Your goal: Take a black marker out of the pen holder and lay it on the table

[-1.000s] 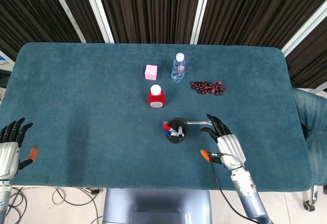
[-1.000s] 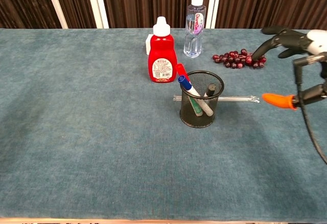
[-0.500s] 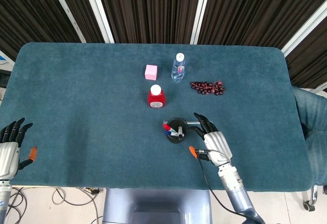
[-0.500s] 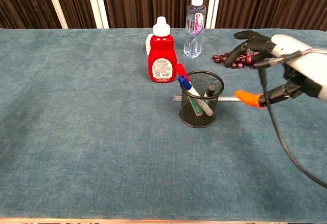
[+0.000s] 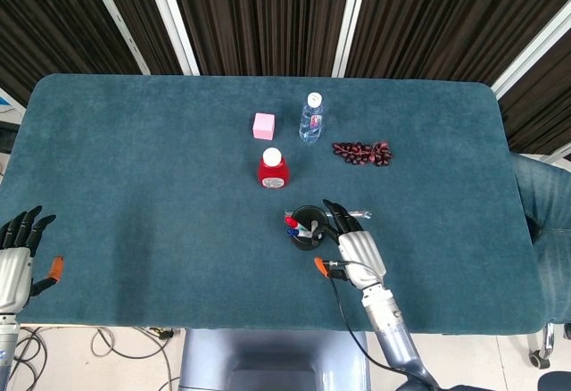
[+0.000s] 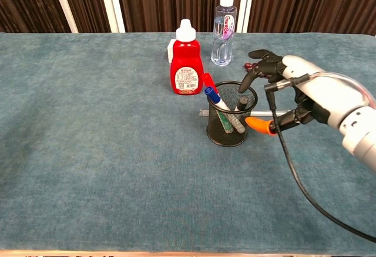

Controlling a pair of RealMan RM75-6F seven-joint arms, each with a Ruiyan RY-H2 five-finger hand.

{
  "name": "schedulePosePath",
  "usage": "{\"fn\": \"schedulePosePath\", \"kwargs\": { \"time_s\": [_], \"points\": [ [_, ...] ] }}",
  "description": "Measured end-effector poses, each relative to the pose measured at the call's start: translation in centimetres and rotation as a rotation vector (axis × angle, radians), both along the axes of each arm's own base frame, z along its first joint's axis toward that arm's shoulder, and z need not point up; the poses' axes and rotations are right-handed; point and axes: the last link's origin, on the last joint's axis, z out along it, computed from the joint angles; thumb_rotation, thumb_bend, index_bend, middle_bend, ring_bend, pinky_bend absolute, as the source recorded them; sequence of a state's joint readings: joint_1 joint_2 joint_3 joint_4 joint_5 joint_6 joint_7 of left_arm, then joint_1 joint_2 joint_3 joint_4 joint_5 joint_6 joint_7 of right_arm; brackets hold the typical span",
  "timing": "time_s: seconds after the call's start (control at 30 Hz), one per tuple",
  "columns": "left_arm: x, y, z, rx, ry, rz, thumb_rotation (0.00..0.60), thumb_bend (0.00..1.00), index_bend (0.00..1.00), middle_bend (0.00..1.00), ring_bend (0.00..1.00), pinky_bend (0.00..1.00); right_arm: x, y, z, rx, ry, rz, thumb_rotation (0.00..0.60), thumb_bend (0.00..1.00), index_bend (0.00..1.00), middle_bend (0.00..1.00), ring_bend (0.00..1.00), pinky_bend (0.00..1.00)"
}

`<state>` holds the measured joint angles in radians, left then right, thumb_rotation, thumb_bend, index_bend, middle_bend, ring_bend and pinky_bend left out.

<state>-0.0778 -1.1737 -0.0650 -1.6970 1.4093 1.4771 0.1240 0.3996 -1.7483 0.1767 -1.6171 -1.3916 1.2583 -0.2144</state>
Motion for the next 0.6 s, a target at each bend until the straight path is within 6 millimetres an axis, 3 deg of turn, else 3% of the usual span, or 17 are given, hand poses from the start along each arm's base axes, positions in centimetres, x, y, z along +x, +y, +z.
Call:
{"fn": "schedulePosePath", "kwargs": {
  "time_s": [0.6],
  "points": [
    [-0.1, 0.0, 0.0, -0.002, -0.002, 0.009, 0.6, 0.41, 0.15, 0.04, 0.03, 0.08, 0.6, -1.1, -1.2, -0.019, -0.027, -0.014, 0.6, 0.39, 0.46, 0.0, 0.01, 0.17]
  ]
}}
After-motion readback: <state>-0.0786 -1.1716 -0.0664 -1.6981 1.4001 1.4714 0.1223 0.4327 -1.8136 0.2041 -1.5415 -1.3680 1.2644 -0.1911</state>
